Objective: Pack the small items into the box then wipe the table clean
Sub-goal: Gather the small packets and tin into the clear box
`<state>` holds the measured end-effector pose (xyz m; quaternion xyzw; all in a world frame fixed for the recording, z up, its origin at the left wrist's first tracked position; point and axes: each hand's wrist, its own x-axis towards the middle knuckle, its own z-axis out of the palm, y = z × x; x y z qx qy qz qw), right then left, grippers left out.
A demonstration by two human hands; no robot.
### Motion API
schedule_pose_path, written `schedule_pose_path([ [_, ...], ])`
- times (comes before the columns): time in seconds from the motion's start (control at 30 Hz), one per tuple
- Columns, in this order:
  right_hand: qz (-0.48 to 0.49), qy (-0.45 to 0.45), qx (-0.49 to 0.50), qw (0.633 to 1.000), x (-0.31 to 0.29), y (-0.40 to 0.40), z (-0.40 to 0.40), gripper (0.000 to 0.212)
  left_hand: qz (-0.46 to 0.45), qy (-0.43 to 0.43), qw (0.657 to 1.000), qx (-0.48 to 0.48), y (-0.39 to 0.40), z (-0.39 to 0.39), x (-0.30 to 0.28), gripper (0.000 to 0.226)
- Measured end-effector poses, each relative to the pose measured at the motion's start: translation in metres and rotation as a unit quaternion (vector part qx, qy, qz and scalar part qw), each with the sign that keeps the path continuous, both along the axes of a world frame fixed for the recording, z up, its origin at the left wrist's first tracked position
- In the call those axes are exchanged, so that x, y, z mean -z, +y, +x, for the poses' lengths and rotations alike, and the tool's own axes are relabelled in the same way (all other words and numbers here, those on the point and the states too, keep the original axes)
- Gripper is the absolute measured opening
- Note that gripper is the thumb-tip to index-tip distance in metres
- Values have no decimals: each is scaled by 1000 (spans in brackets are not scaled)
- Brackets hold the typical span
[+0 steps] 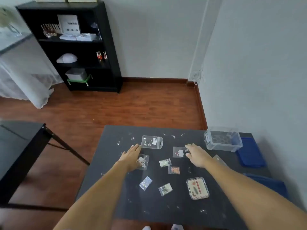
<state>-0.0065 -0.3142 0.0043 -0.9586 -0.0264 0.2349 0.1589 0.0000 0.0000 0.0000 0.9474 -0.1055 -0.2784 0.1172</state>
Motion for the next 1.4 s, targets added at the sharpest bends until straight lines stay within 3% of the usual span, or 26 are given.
schedule_pose_path([
  [0.3,-58,-59,-36,996,30,-4,4,58,63,-36,996,-55,2,-21,23,74],
  [0.5,-76,-84,-14,993,43,-5,10,57,71,-42,996,-20,6,-9,23,73],
  [0.63,-54,-86,39,994,40,-7,14,38,43,-85,995,-12,10,-14,26,46],
  [0.73,-23,-80,43,996,38,-6,8,14,44,-107,993,-15,12,-20,27,39],
  [0.83,23,-87,54,994,32,-8,-2,13,37,-151,988,-10,10,-20,19,27],
  [0.97,114,-144,107,977,6,-28,-6,14,-57,-237,970,3,-14,-9,-14,32],
  [1.07,196,-192,182,944,-23,-61,-9,8,-164,-272,948,14,-55,12,-44,36],
  [1.23,204,-283,328,878,-52,-132,-12,6,-333,-219,916,-42,-154,51,-70,17],
  [1.4,205,-305,392,843,-54,-185,-7,11,-360,-219,907,-11,-251,77,-58,14],
])
